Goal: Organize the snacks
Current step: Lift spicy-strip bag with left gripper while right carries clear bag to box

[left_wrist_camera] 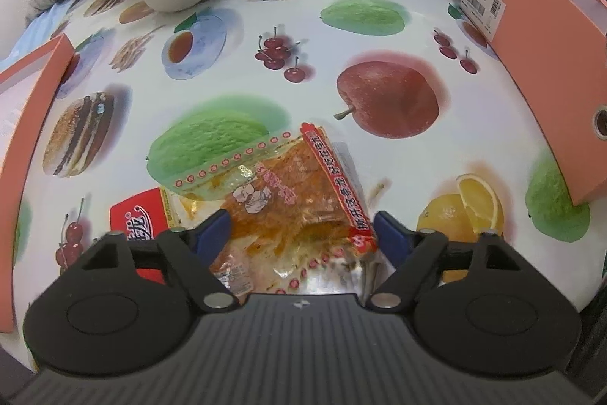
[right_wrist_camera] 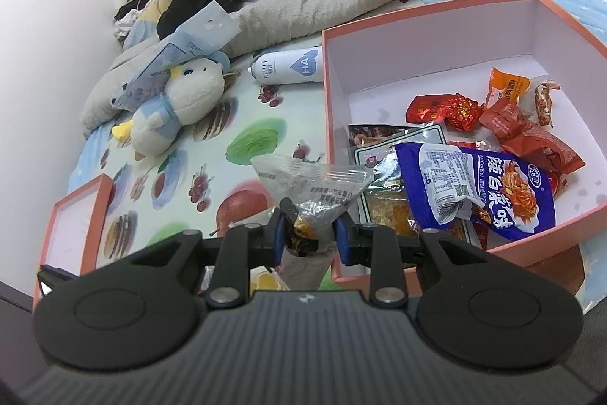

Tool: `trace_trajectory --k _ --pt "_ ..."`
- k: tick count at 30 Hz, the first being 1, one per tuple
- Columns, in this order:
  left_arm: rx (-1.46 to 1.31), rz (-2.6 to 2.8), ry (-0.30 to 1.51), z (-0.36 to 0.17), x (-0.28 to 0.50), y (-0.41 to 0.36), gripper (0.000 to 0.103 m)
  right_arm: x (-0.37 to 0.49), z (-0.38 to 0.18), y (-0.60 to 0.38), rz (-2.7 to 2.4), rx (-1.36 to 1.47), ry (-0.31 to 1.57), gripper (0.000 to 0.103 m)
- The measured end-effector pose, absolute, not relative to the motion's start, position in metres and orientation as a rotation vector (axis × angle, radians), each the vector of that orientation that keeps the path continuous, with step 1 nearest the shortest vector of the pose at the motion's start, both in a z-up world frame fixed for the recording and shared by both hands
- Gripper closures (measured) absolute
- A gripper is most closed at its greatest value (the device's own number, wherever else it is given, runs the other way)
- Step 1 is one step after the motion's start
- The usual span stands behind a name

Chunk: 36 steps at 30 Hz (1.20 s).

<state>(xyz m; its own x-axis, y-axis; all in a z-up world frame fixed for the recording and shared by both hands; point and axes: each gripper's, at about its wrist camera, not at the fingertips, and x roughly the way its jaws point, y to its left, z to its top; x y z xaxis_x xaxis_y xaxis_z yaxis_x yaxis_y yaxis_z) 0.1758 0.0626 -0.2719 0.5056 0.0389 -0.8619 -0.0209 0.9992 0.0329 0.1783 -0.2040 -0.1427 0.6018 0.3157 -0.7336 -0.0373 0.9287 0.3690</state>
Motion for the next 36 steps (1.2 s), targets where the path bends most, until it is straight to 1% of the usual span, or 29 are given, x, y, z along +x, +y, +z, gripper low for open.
trace_trajectory --k 1,2,4,7,12,18,26,36 --pt "0.020 0.039 1.038 -0.271 0.176 0.063 0.031 0.178 -0.143 -0.204 0.208 0.333 0.906 0.073" --pt "0.020 0.044 1.037 -0.269 0.176 0.063 0.035 0.178 -0.142 -0.203 0.209 0.331 0.906 0.073" --pt "0.017 0.049 1.037 -0.266 0.177 0.065 0.047 0.178 -0.142 -0.202 0.210 0.325 0.905 0.073" --pt "0.009 0.043 1.028 -0.257 0.176 0.066 0.055 0.177 -0.142 -0.201 0.219 0.313 0.904 0.073" --pt "-0.059 0.053 0.990 -0.235 0.174 0.071 0.057 0.175 -0.138 -0.202 0.229 0.300 0.895 0.073" --pt "-0.108 0.035 0.910 -0.193 0.176 0.064 0.057 0.175 -0.128 -0.201 0.251 0.283 0.869 0.073" --pt "-0.181 -0.023 0.800 -0.130 0.185 0.038 0.057 0.181 -0.104 -0.209 0.262 0.256 0.810 0.073" --pt "-0.209 -0.119 0.669 -0.056 0.195 -0.003 0.056 0.188 -0.071 -0.231 0.250 0.228 0.723 0.073"
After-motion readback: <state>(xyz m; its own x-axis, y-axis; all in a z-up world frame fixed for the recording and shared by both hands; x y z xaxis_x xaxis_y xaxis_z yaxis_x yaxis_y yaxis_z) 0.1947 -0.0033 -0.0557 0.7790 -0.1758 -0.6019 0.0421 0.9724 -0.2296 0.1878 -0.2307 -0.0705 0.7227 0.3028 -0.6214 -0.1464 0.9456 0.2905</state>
